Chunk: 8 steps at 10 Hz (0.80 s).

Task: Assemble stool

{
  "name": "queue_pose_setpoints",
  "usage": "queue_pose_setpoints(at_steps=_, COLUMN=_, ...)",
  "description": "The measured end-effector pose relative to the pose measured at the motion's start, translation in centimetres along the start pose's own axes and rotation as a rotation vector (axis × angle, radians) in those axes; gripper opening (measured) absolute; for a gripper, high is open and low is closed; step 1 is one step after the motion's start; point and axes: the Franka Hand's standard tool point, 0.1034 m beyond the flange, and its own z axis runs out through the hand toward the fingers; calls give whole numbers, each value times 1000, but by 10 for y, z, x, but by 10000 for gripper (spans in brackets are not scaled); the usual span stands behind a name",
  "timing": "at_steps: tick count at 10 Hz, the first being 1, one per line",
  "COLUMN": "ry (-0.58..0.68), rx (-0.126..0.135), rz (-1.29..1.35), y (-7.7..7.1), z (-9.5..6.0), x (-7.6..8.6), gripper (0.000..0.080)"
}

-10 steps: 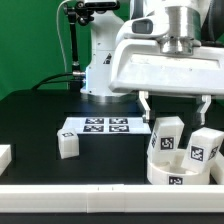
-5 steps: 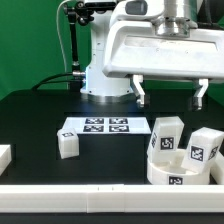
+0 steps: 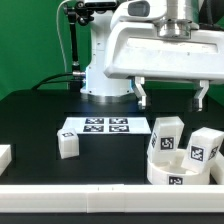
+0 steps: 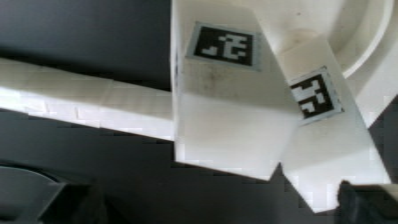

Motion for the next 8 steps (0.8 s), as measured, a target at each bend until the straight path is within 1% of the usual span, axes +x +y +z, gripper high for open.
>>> queue_pose_setpoints(at_steps=1, ry=-96, rx=32, rz=-24, y=-6, z=0, x=0, gripper=649)
queue_pose_setpoints(at_steps=2, ry=-135, rx=45, rz=-50, y=-4, z=0, x=5, gripper=649)
queue_pose_setpoints(at_steps=3, ry=-218, rx=64, rz=-42, y=-2, z=3, x=1, gripper=649)
queue_pose_setpoints(at_steps=4, ry=-266, rx=74, rz=-24, y=-4, z=3, x=2, gripper=649)
queue_pose_setpoints(at_steps=5, ry=-346, rx=91, rz=-22, y=-9, z=2, x=-2, gripper=649)
queue_pose_setpoints(at_steps=6, ry=-331, rx=87, rz=-26, y=-7, z=2, x=3, gripper=649)
queue_pose_setpoints(at_steps=7, ry=-330, rx=93, rz=-67, y=-7, z=3, x=2, gripper=649)
queue_pose_setpoints(at_steps=8, ry=-327, rx=105, rz=-146, y=-6, z=5, x=3, gripper=649)
